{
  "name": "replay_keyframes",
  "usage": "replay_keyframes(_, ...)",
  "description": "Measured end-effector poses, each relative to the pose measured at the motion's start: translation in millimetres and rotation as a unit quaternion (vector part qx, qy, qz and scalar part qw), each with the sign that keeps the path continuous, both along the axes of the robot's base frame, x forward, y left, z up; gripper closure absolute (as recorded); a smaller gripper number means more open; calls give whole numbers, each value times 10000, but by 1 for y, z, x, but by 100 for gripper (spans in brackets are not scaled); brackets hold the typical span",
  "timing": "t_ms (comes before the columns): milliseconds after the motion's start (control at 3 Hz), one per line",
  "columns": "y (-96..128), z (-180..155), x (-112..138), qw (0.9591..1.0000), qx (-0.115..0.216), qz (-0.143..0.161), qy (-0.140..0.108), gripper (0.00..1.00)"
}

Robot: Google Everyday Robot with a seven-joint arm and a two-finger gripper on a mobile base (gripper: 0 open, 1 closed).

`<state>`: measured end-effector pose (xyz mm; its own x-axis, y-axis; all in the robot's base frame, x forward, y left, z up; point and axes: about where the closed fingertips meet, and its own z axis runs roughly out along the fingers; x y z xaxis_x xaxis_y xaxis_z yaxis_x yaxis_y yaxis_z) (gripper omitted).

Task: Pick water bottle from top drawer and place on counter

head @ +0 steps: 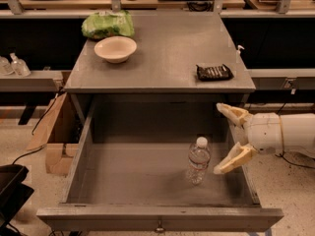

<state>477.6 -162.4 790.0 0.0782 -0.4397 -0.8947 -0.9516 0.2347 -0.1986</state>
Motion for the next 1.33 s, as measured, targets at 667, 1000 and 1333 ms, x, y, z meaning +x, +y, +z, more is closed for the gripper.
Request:
replay_keyframes(667,0,-30,-13,9996,162,-12,225,0)
replay_keyframes(1000,-1,-47,-14,9989,369,-11,295,0)
replay_keyframes(1333,0,-65,-5,9975,610,16,349,0)
